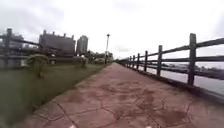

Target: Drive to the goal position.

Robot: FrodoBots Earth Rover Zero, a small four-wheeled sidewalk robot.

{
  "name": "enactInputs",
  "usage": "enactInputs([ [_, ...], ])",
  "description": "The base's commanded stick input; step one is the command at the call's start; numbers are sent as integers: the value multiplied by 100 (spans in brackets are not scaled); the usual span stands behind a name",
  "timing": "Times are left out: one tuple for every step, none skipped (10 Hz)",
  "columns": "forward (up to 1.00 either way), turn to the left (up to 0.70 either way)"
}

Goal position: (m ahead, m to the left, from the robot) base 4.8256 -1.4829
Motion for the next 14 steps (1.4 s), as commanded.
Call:
enactInputs([
  [100, 13],
  [100, 13],
  [100, 13],
  [100, 13],
  [100, 13],
  [100, 13],
  [100, 13],
  [100, 13],
  [100, 13],
  [100, 13],
  [100, 13],
  [100, 13],
  [100, 9],
  [100, -3],
])
